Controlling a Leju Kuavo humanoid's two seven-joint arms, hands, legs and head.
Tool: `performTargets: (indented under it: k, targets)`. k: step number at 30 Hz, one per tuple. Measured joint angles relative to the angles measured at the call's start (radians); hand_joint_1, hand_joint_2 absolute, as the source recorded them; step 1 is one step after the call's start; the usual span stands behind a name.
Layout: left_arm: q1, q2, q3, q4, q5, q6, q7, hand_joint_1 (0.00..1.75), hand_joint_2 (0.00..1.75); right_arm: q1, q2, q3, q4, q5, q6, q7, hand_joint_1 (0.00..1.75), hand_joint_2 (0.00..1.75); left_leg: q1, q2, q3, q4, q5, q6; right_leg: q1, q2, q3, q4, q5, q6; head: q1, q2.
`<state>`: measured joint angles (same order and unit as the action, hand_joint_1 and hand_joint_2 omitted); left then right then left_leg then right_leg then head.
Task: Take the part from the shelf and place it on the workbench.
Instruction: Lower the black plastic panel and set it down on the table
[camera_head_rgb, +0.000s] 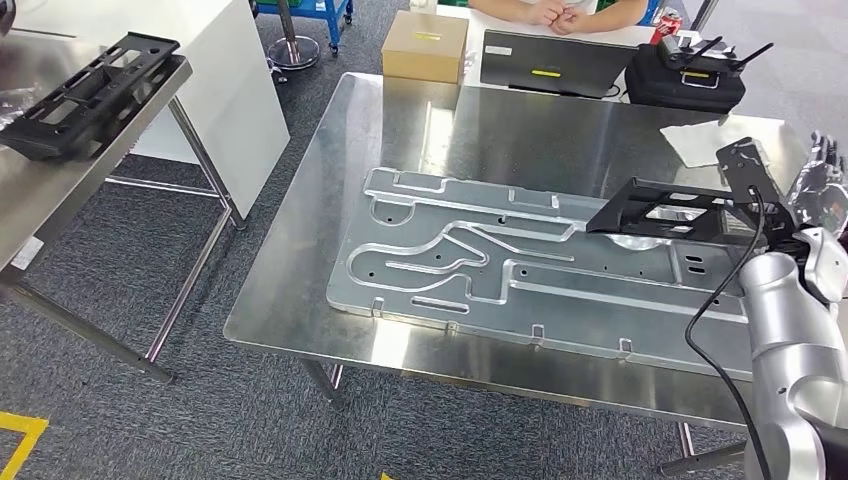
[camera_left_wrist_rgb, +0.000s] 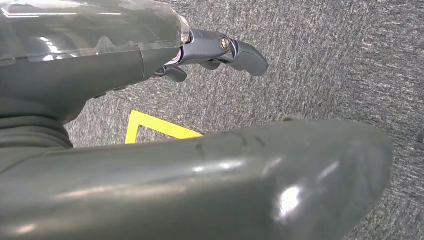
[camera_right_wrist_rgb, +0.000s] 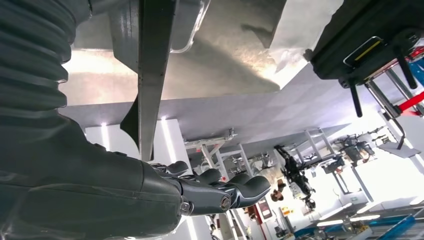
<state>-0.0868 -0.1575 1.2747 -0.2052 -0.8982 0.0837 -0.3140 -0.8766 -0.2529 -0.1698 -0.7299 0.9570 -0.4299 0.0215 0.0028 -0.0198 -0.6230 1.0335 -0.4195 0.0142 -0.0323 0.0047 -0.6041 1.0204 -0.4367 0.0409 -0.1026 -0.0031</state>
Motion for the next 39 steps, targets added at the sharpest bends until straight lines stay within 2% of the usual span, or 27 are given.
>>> performTargets:
  k: [11,15,26,39]
  targets:
    - [0.0,0.001,-0.002,0.0,-0.002,-0.007,-0.005,0.0,0.0,0.034,-0.003,-0.001,-0.008,0.024,0.018,-0.012,0.0,1.75,0.0,0.0,0.0,0.0,0.0,0.0,0.0,0.001,0.0,0.001,0.0,0.0,0.0,0.0]
    - [-0.001,0.003,-0.004,0.0,-0.007,-0.011,-0.002,0.0,0.0,0.032,0.017,0.012,0.001,0.04,0.007,-0.013,0.0,1.75,0.0,0.001,0.0,0.0,0.0,0.0,0.0,0.001,0.0,0.001,0.0,0.0,0.0,0.0]
    - [-0.001,0.009,-0.014,0.0,-0.037,-0.007,0.005,0.0,0.0,-0.012,0.088,0.039,0.096,0.049,-0.12,-0.026,0.0,1.75,0.0,0.001,0.0,0.0,0.001,0.0,0.0,0.001,0.0,0.002,0.0,0.0,0.0,0.0]
    - [-0.004,0.009,-0.031,0.0,-0.048,0.006,0.021,0.0,0.0,-0.052,0.17,0.051,0.14,0.08,-0.158,0.002,0.0,1.75,0.0,0.001,0.0,0.0,0.001,0.0,0.0,0.001,0.0,0.002,0.0,0.0,0.0,0.0]
